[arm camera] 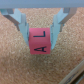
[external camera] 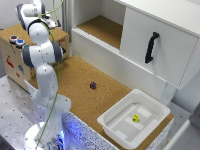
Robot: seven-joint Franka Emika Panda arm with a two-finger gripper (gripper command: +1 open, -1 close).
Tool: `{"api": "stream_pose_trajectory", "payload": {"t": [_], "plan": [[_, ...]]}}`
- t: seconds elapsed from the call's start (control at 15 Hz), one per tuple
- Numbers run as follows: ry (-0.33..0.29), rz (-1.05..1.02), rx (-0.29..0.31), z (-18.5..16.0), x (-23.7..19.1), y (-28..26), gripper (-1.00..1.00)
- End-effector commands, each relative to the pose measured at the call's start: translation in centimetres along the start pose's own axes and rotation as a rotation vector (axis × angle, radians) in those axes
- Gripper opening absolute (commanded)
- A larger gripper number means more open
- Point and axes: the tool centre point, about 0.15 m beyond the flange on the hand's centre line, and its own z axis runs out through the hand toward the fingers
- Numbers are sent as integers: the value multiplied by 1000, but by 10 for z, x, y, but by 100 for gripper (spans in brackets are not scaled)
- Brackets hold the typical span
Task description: Place the pink object on top of the drawer
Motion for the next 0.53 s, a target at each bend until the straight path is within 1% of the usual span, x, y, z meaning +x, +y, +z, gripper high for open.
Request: {"api": "stream_pose_trajectory", "payload": {"t": [0.0,0.07,0.13,0.2,0.27,0.33,0.4,0.47], "plan": [[-105,319,12,-2,37,-19,-100],[-99,417,-120,-3,37,-25,-100],[-88,487,-73,-5,37,-25,-100],[-75,585,-152,-5,38,-26,-100],[-65,658,-157,-2,36,-19,-100],[-74,726,-192,3,33,-7,-100],[-74,765,-201,5,30,7,-100],[-80,785,-275,6,29,14,-100]]}}
